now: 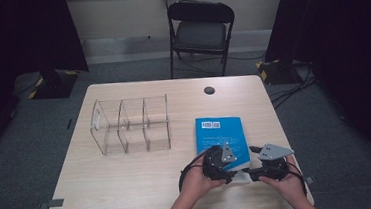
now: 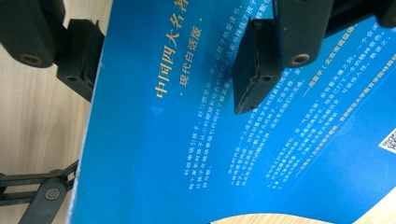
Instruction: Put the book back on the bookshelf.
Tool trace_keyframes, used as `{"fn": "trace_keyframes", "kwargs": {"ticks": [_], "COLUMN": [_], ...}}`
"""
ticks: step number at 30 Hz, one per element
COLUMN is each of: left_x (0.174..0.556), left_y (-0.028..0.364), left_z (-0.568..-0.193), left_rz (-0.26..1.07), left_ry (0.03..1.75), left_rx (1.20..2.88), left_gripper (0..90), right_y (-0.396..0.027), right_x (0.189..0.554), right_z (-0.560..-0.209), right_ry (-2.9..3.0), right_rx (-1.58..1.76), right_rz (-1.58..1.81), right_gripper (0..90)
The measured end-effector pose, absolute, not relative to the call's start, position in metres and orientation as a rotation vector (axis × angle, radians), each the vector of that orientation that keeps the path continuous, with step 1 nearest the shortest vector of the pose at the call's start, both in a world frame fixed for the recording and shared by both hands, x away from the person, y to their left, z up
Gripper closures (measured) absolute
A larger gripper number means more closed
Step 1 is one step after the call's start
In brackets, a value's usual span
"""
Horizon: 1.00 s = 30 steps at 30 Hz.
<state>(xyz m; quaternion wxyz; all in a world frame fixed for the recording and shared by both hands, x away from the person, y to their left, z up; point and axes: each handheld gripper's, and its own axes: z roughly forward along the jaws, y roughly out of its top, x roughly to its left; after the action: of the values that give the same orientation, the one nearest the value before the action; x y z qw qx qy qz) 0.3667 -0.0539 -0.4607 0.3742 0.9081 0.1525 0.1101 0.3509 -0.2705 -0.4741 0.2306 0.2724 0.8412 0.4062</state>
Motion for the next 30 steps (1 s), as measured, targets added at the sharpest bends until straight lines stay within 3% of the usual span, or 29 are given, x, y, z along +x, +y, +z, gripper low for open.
{"fn": "trace_keyframes", "kwargs": {"ticks": [11, 18, 30], "left_x": [0.363, 0.359, 0.358], "left_y": [-0.055, -0.055, -0.058], "left_z": [-0.462, -0.451, -0.436], "left_rz": [0.31, 0.341, 0.351], "left_ry": [0.388, 0.326, 0.322], "left_rx": [2.32, 2.352, 2.415], "left_gripper": [37.5, 58.5, 67.8], "right_y": [-0.271, -0.27, -0.27], "right_x": [0.35, 0.348, 0.354], "right_z": [-0.474, -0.47, -0.465], "right_ry": [2.315, 2.296, 2.301], "right_rx": [0.807, 0.763, 0.672], "right_rz": [1.157, 1.181, 1.194], "right_gripper": [26.5, 26.4, 25.2]}}
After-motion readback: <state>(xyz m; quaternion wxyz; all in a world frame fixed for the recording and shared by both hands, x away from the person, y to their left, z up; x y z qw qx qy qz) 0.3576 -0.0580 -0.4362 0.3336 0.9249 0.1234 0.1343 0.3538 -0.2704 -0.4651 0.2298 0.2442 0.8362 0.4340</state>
